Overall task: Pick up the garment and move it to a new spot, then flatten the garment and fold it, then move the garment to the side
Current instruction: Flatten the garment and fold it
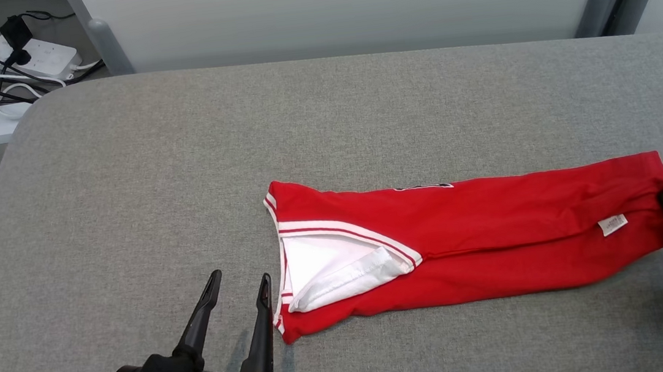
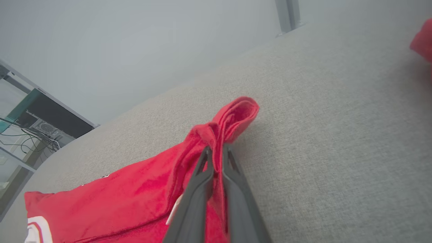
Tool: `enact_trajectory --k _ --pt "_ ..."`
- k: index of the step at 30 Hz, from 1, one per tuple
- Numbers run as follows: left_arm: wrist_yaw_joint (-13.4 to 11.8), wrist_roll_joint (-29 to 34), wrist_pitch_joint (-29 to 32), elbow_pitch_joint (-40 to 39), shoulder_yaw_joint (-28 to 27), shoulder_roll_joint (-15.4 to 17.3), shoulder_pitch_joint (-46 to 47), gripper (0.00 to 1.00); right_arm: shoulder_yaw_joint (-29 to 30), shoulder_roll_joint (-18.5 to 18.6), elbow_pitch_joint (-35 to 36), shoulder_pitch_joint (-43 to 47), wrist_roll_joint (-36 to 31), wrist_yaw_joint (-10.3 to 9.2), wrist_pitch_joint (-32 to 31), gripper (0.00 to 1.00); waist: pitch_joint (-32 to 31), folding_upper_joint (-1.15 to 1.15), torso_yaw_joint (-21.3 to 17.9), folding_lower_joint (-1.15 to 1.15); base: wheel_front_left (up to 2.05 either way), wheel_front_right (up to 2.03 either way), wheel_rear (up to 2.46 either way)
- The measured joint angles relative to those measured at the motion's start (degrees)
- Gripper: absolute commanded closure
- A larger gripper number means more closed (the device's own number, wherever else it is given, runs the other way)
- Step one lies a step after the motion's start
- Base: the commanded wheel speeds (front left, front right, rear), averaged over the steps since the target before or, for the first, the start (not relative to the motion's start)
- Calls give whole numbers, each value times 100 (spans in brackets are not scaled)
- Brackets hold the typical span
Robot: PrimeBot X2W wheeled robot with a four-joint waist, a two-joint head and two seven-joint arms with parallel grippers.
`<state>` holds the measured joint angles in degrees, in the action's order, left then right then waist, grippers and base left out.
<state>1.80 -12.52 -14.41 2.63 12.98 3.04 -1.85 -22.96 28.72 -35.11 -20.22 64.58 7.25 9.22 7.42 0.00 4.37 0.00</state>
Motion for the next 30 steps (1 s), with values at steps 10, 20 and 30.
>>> enact_trajectory --k 10,20,30 --pt "0 -12 0 32 58 -8 0 0 -428 43 912 91 42 0 18 100 -95 0 128 0 0 0 0" --pt "-12 -78 0 5 102 -11 0 0 -794 -194 1408 24 5 0 -175 100 -205 0 458 0 0 0 0" --pt "-38 -221 0 -4 178 -14 -8 0 -1151 -715 1502 -369 -15 0 -318 100 -293 0 1005 0 0 0 0"
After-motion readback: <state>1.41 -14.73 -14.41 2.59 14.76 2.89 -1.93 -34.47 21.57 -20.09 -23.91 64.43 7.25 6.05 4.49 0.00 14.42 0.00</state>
